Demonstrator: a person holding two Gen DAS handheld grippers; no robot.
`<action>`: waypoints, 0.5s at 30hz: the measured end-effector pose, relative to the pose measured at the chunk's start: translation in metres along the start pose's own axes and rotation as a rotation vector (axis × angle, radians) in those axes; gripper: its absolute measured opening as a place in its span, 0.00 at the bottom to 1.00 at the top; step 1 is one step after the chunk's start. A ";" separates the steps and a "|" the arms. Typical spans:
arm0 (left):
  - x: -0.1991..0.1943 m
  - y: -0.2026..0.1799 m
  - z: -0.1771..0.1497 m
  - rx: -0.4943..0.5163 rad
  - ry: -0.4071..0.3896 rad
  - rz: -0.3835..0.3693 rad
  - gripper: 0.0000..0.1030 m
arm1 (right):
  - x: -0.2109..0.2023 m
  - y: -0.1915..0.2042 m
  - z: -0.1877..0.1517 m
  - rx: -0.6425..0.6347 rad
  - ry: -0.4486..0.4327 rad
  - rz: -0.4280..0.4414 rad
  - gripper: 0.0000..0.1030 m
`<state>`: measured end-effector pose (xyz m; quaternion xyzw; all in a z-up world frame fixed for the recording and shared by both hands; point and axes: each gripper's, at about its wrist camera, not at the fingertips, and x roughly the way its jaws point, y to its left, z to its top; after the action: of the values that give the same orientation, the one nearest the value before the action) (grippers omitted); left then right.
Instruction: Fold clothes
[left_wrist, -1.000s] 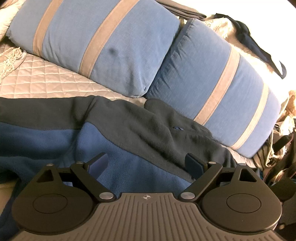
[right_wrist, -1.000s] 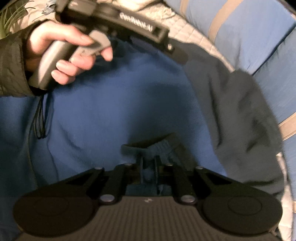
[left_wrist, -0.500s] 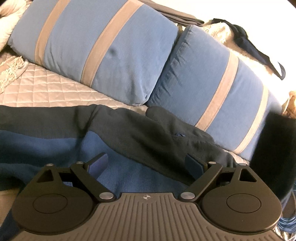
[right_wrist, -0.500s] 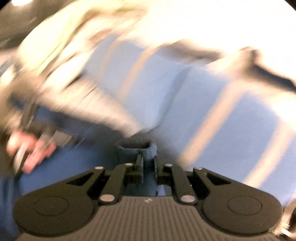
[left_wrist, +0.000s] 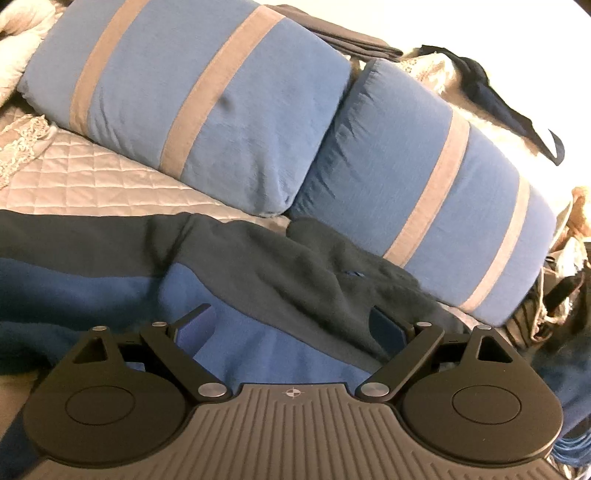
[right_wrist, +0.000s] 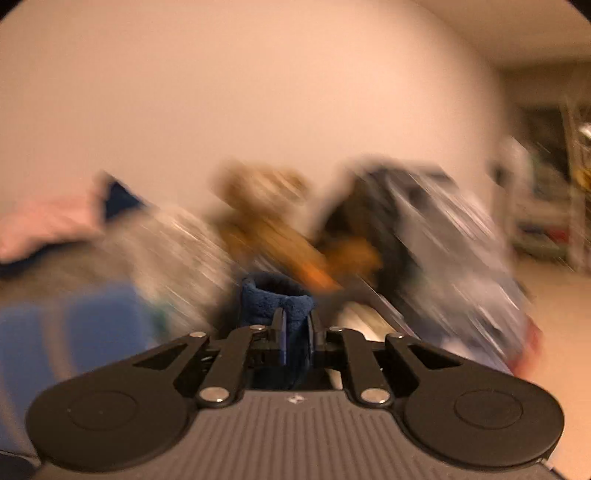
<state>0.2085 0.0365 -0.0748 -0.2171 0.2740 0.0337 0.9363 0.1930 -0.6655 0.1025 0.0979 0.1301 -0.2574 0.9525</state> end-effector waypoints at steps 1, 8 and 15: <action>0.000 -0.001 -0.001 0.005 0.001 0.001 0.89 | 0.012 -0.014 -0.021 0.014 0.051 -0.053 0.11; 0.002 0.002 -0.003 0.006 0.010 0.018 0.89 | 0.036 -0.061 -0.123 0.120 0.198 -0.208 0.11; 0.003 0.003 -0.004 0.010 0.015 0.021 0.89 | 0.029 -0.060 -0.119 0.070 0.189 -0.218 0.13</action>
<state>0.2082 0.0379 -0.0803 -0.2097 0.2835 0.0407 0.9349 0.1627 -0.6997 -0.0257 0.1400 0.2201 -0.3532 0.8985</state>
